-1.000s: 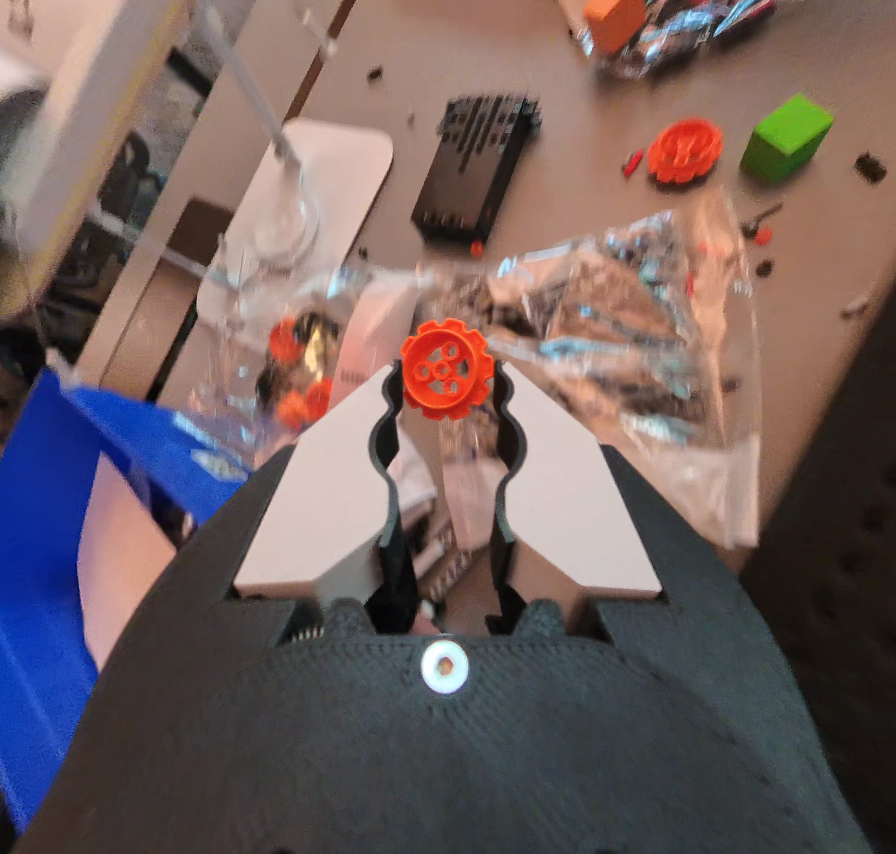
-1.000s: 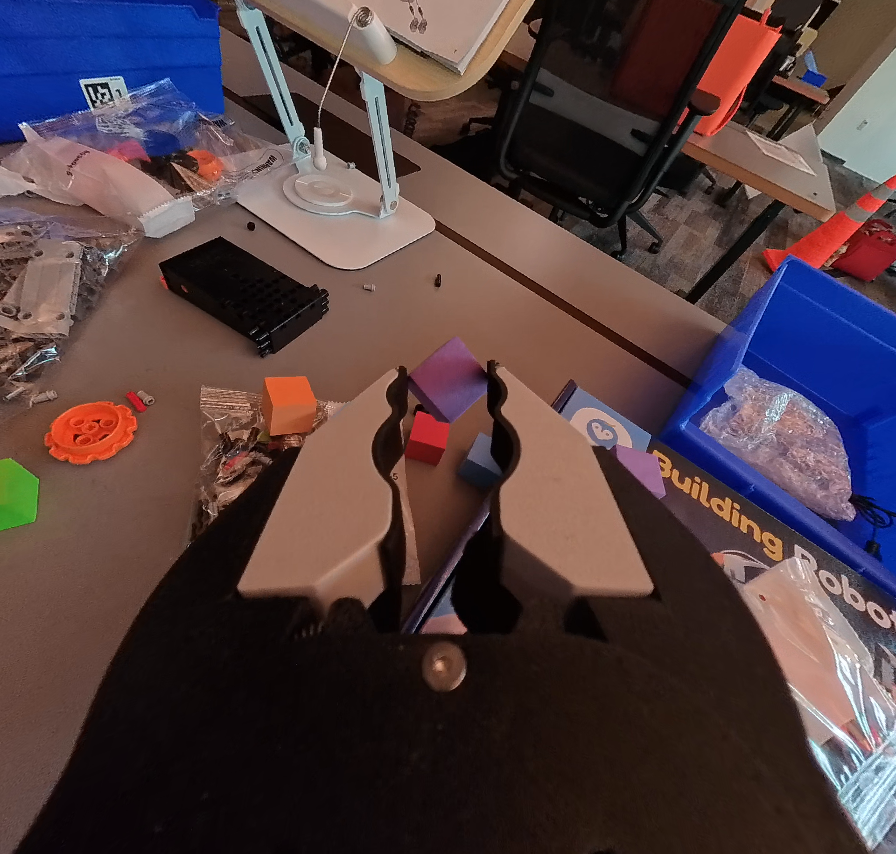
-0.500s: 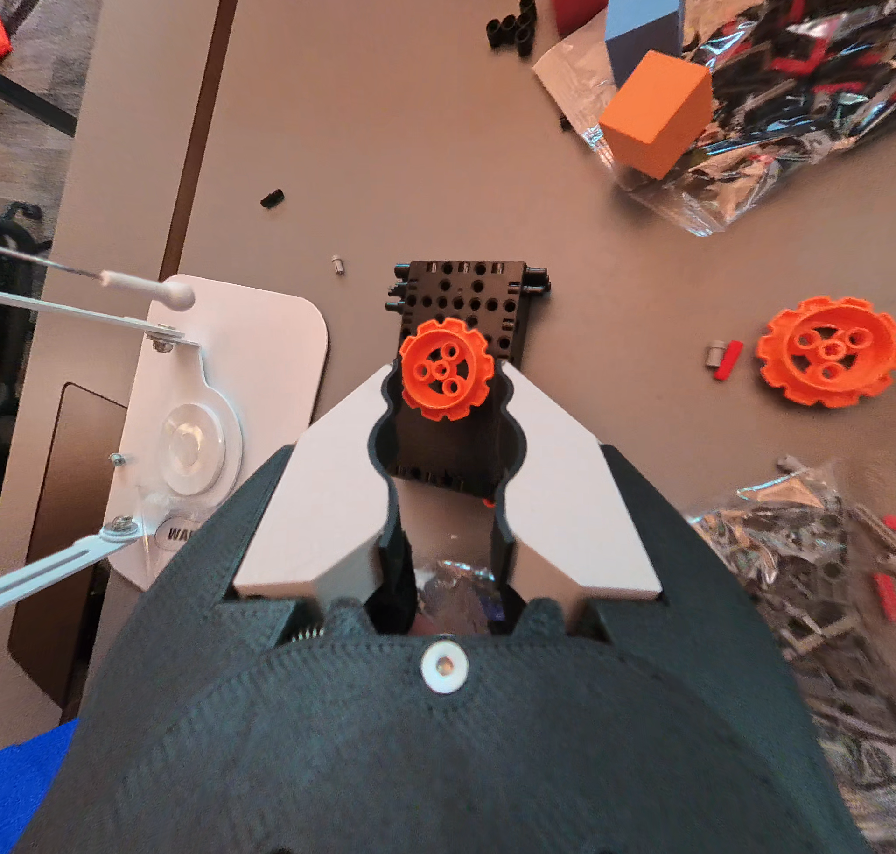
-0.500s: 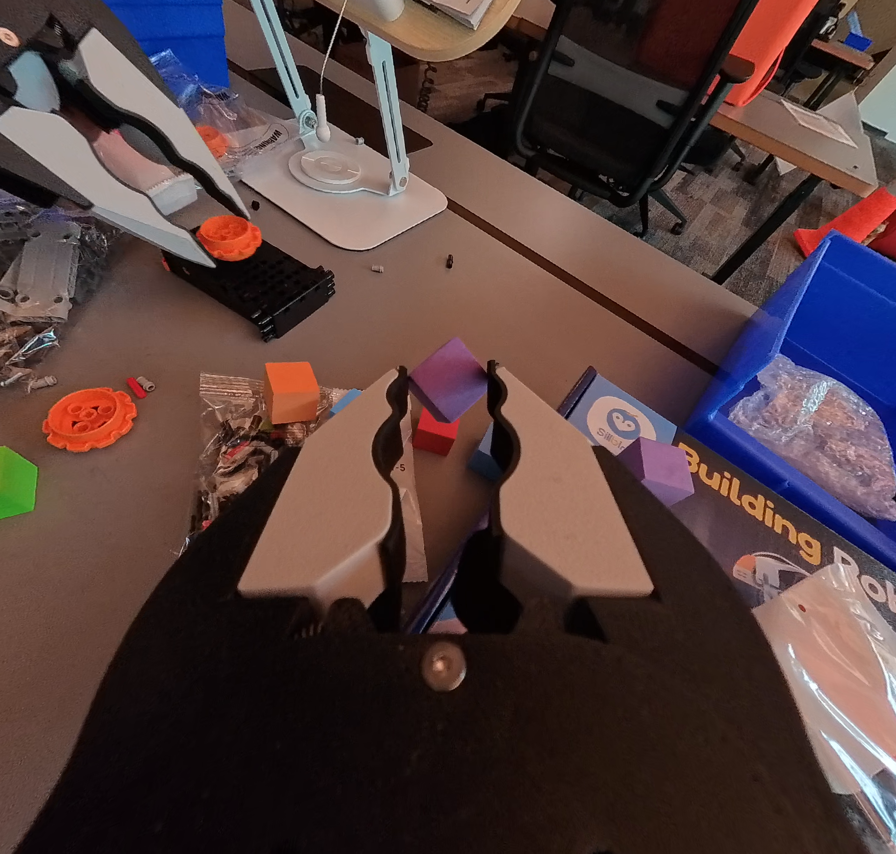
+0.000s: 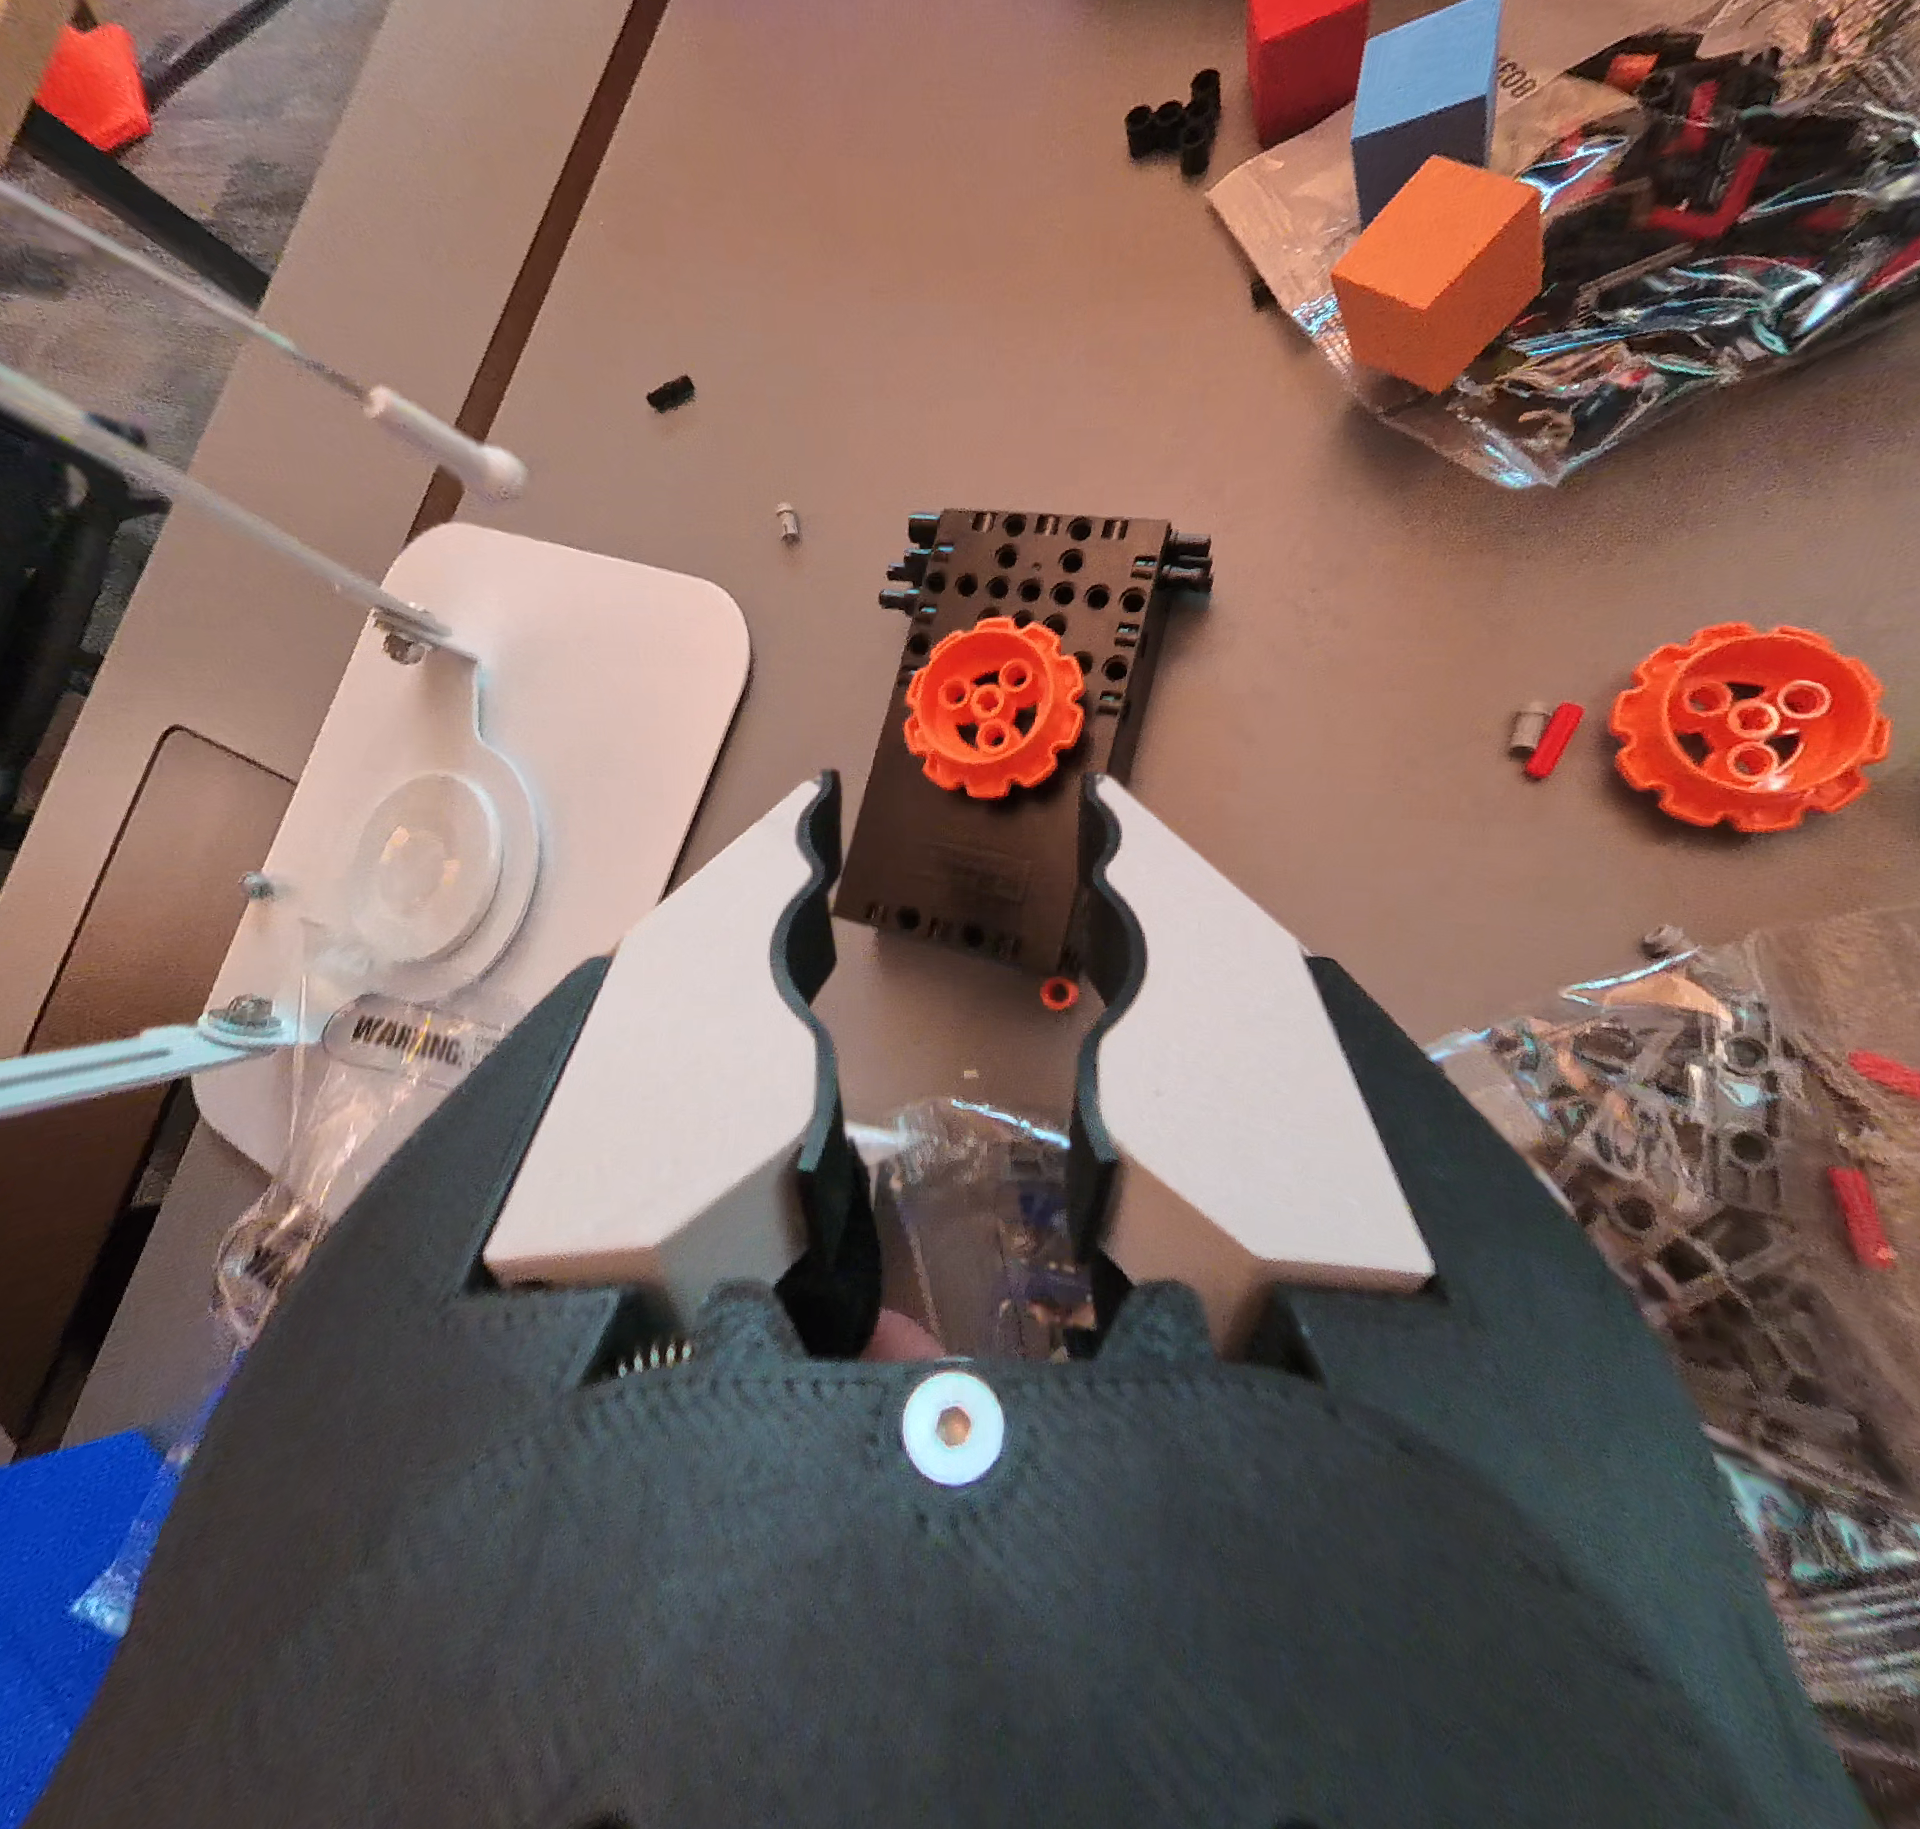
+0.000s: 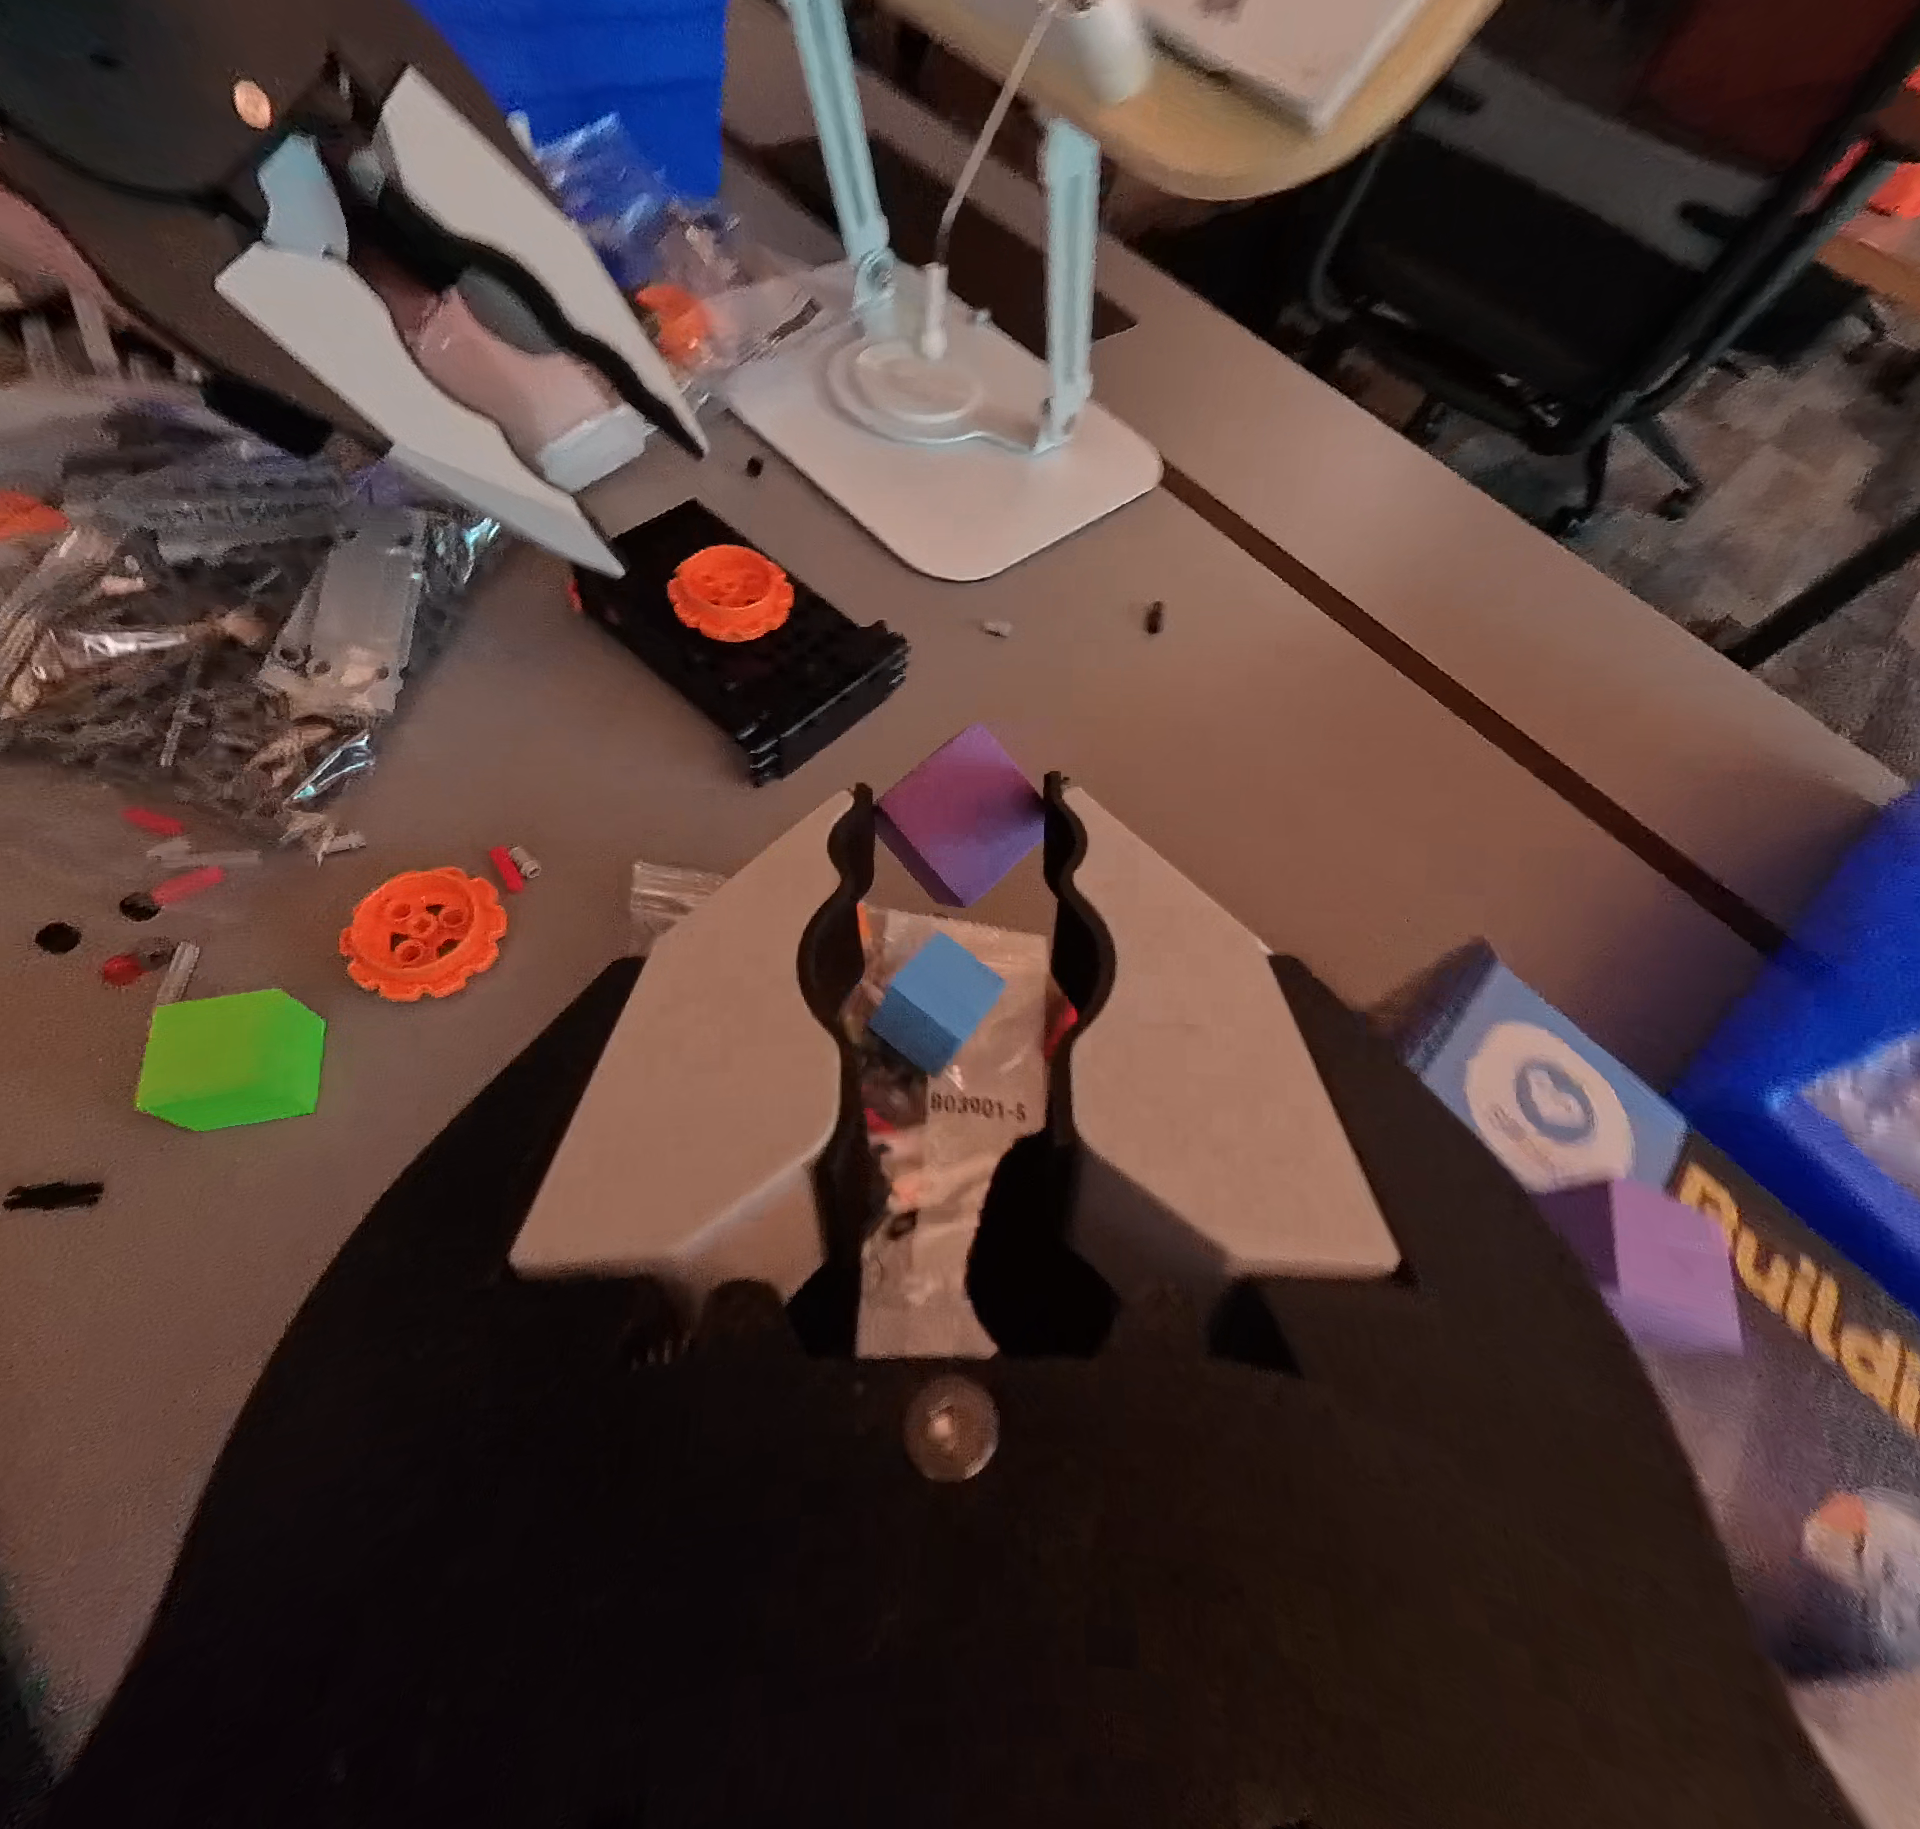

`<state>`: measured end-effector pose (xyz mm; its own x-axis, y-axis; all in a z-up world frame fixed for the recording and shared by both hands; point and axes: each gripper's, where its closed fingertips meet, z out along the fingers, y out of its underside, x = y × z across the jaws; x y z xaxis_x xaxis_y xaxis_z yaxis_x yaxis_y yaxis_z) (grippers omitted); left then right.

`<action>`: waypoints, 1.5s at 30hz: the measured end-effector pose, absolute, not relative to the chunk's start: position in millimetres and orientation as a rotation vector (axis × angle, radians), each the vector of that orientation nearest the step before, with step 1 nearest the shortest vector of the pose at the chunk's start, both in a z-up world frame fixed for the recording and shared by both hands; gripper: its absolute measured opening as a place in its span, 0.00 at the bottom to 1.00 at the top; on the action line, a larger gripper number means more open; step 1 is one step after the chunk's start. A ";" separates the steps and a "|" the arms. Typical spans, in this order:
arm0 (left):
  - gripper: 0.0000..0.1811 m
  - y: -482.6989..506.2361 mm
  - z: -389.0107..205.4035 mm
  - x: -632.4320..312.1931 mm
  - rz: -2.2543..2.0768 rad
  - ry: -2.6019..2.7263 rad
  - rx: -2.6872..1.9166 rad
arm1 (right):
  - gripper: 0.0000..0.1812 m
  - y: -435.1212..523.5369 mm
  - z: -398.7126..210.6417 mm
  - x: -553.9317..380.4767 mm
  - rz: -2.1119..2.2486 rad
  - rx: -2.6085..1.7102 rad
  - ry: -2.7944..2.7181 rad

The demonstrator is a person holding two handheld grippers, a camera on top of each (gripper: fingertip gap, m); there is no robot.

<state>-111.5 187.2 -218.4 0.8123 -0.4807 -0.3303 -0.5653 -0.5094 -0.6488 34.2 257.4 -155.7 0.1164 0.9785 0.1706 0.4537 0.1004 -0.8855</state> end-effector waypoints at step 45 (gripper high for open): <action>0.21 180.6 -209.2 -133.9 0.198 0.696 -2.155 | 0.23 224.1 -212.4 -10.4 0.503 -1.560 -2.172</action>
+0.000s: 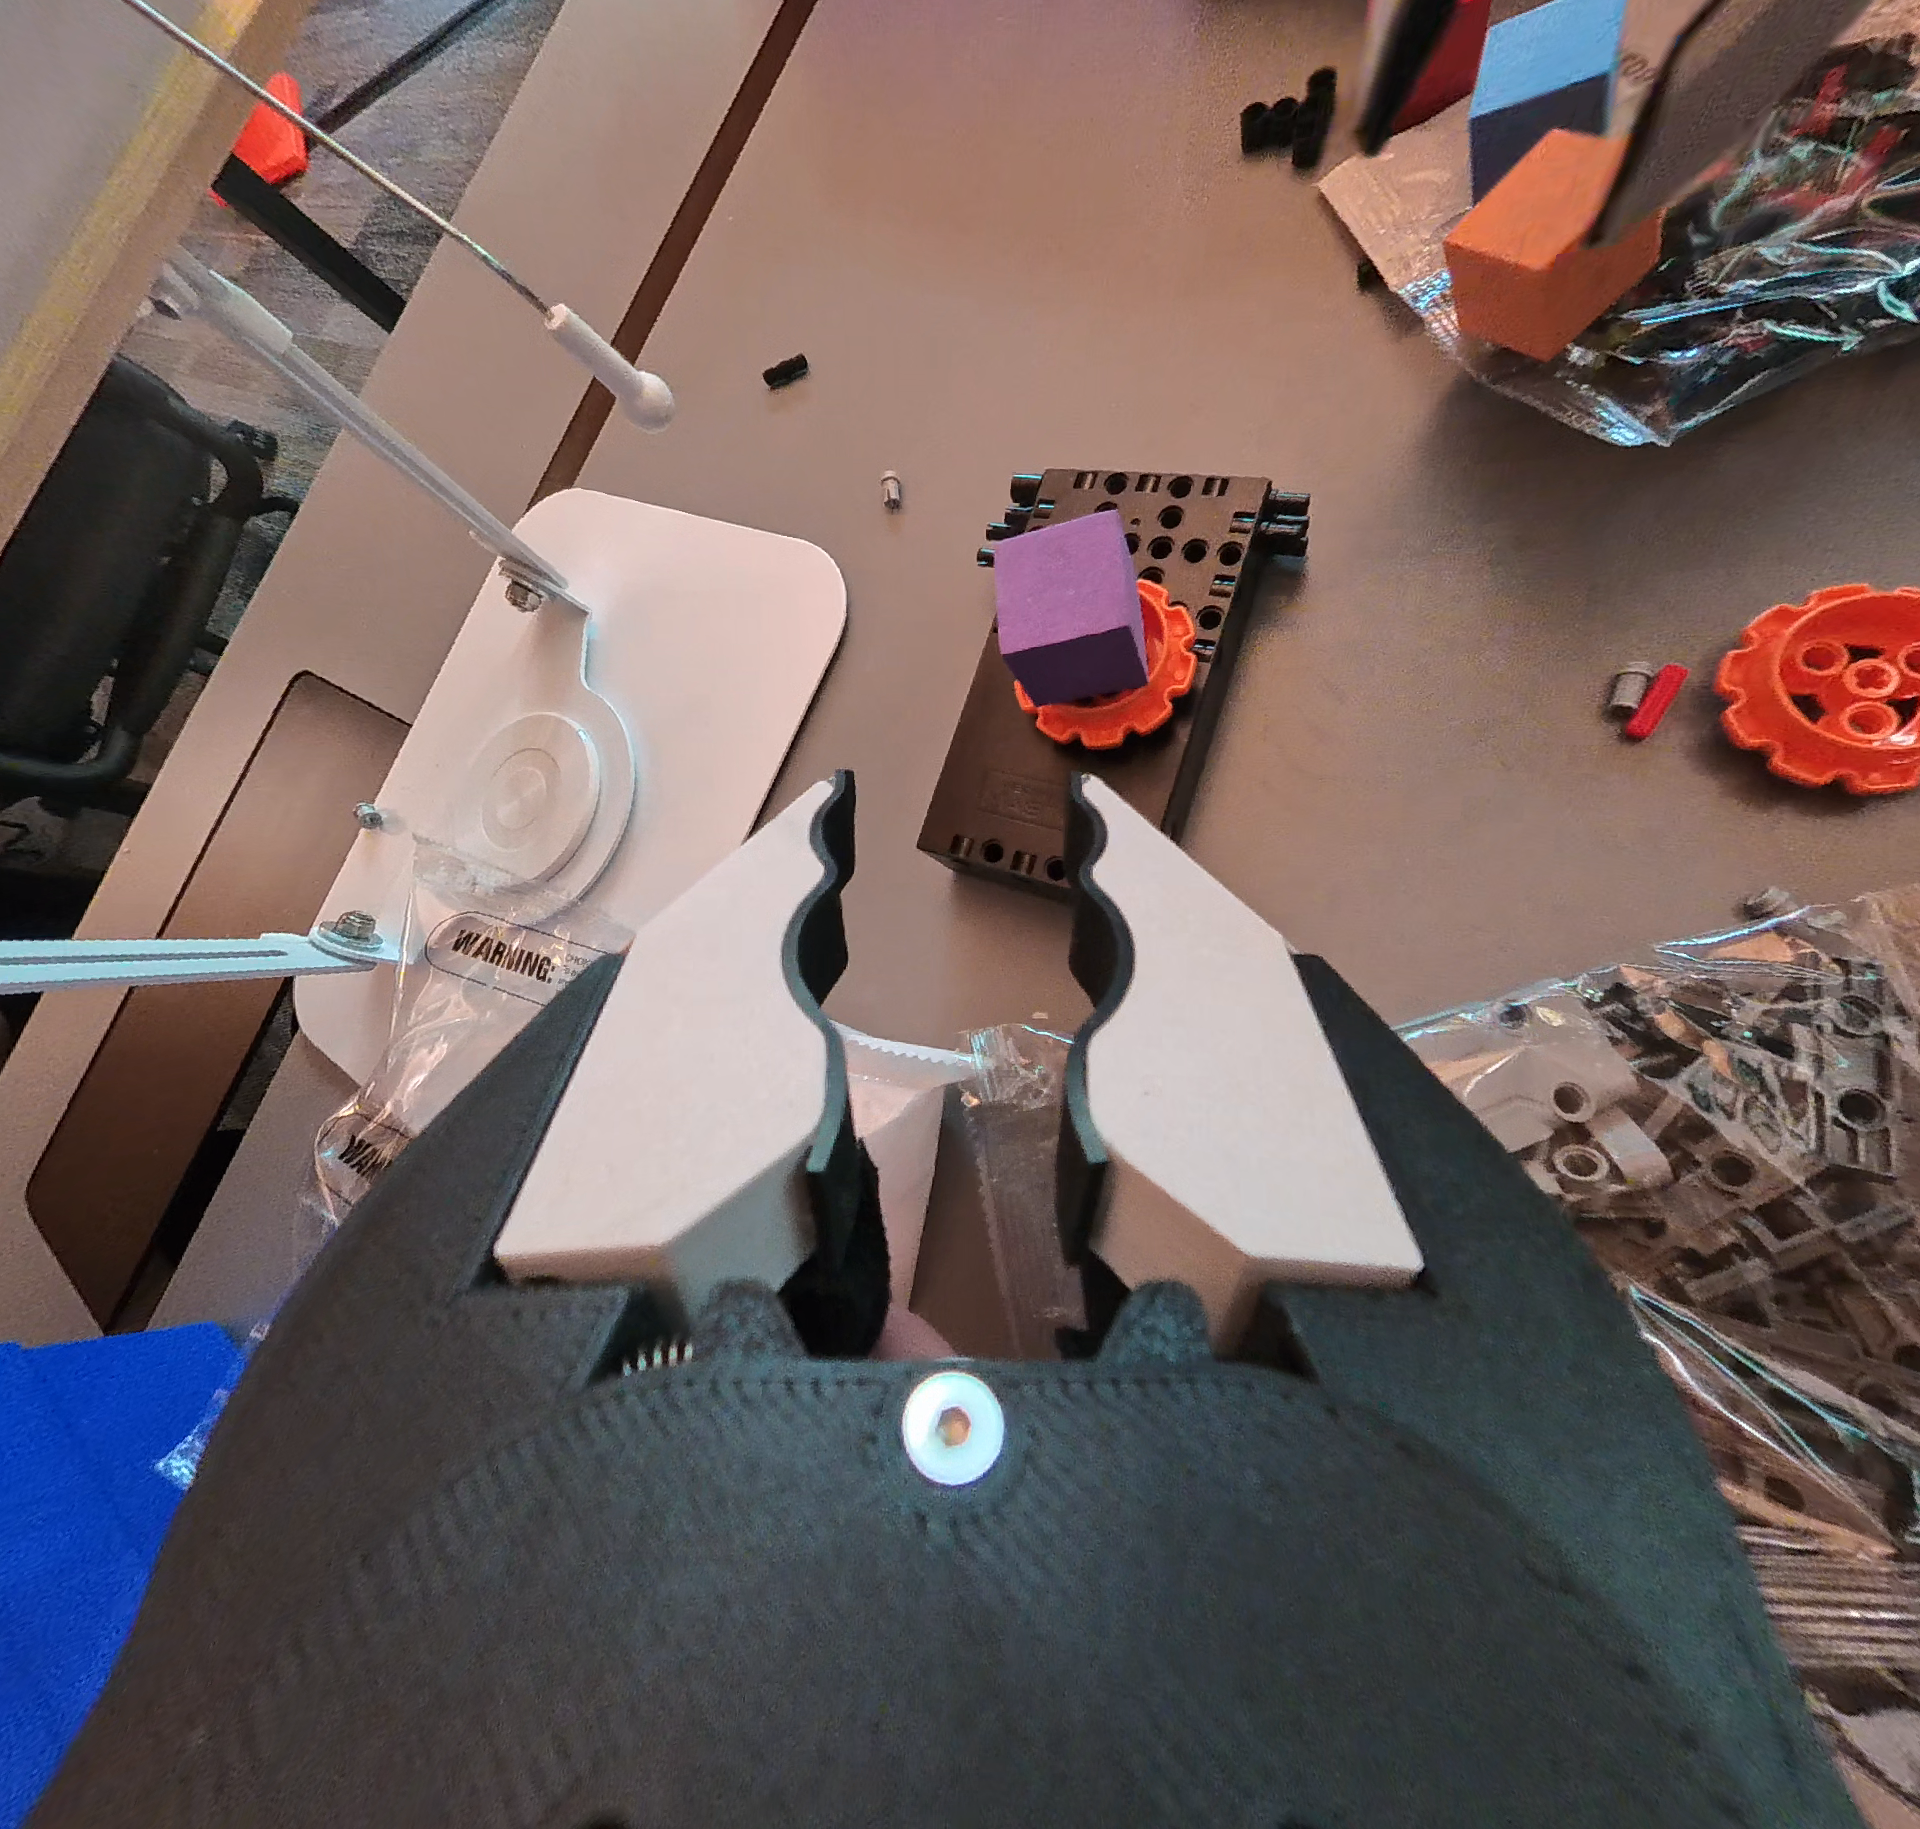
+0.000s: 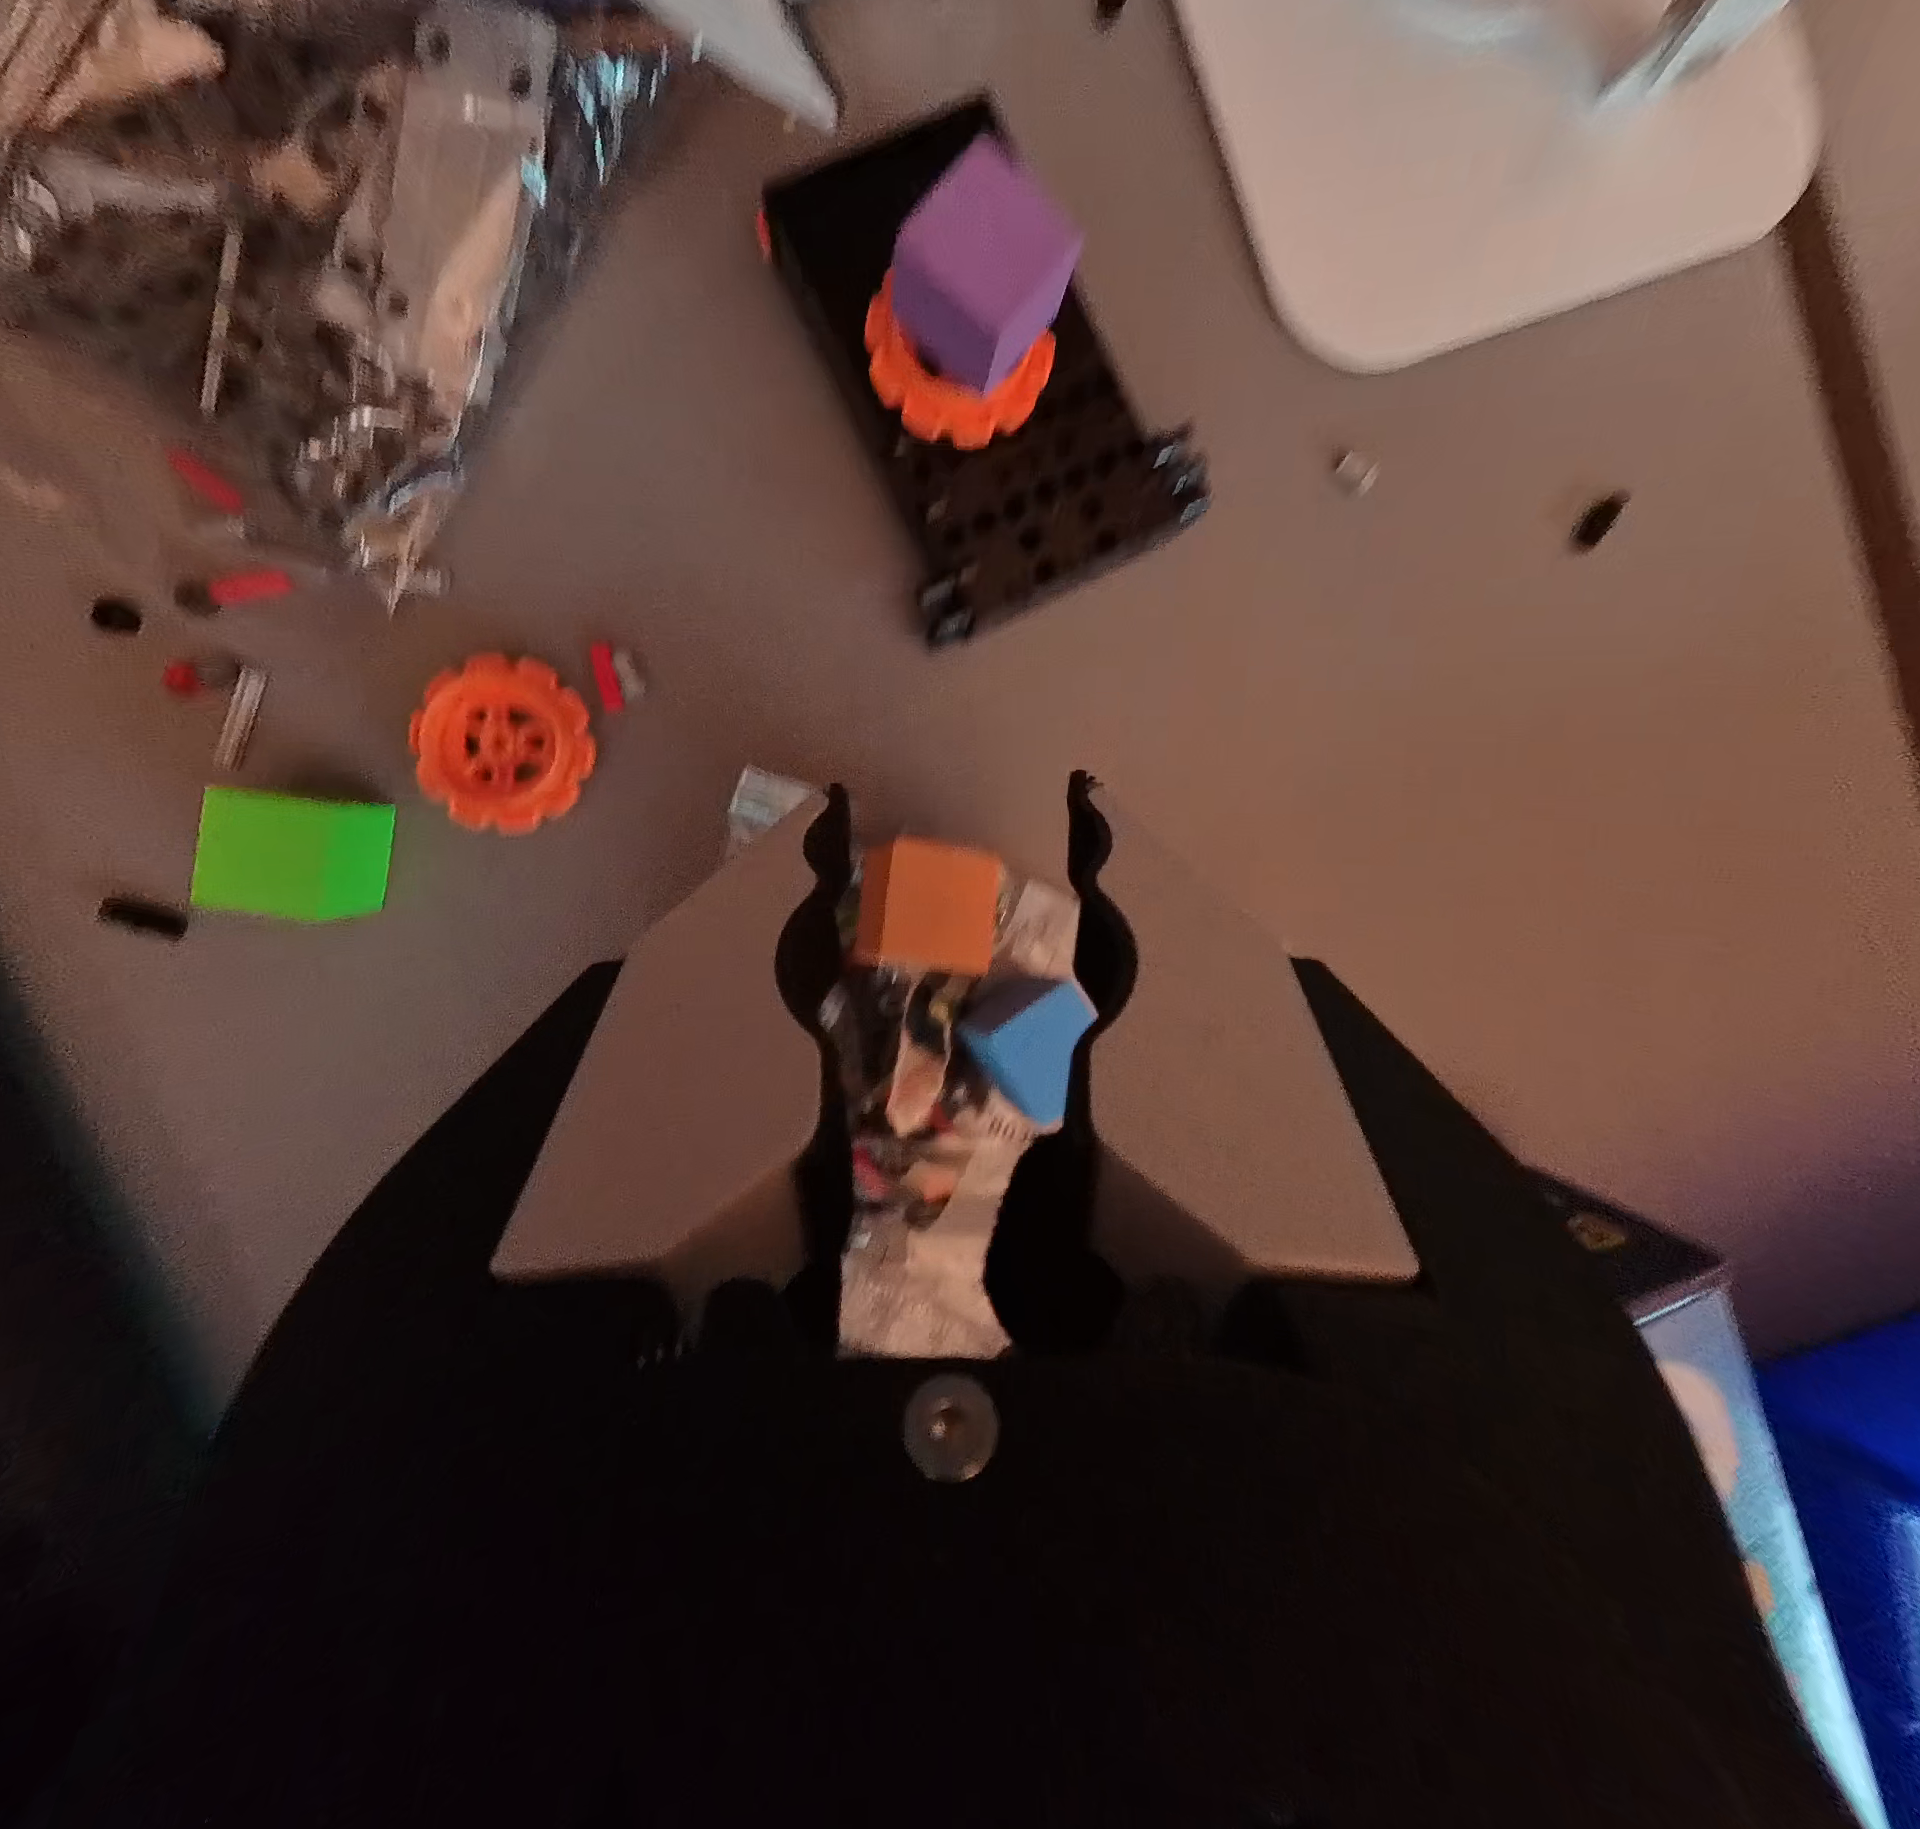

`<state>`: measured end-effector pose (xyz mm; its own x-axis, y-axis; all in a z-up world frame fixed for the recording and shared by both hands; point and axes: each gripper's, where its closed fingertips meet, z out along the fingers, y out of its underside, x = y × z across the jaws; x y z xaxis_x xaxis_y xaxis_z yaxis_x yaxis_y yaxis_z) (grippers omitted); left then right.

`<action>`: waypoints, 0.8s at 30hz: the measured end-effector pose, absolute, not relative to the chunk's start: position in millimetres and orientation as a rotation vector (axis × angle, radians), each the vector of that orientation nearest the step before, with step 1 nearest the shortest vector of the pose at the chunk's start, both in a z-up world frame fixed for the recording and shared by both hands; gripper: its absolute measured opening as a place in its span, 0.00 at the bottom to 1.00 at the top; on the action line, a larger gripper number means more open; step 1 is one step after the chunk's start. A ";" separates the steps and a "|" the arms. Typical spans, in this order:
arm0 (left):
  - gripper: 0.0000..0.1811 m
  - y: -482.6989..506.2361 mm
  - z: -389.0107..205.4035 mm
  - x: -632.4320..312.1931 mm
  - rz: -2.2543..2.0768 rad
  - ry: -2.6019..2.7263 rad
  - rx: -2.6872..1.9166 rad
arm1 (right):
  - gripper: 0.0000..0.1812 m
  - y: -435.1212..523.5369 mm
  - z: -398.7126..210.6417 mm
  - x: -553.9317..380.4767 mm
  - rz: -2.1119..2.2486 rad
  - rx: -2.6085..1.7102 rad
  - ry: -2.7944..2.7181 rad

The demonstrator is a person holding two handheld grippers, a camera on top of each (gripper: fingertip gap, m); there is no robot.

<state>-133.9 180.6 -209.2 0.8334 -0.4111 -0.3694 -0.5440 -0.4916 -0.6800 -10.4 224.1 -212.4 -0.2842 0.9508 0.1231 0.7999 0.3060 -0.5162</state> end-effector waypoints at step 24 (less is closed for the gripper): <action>0.21 179.6 -219.3 -126.2 0.165 0.742 -2.169 | 0.14 203.5 -187.1 -98.1 0.624 -1.403 -2.120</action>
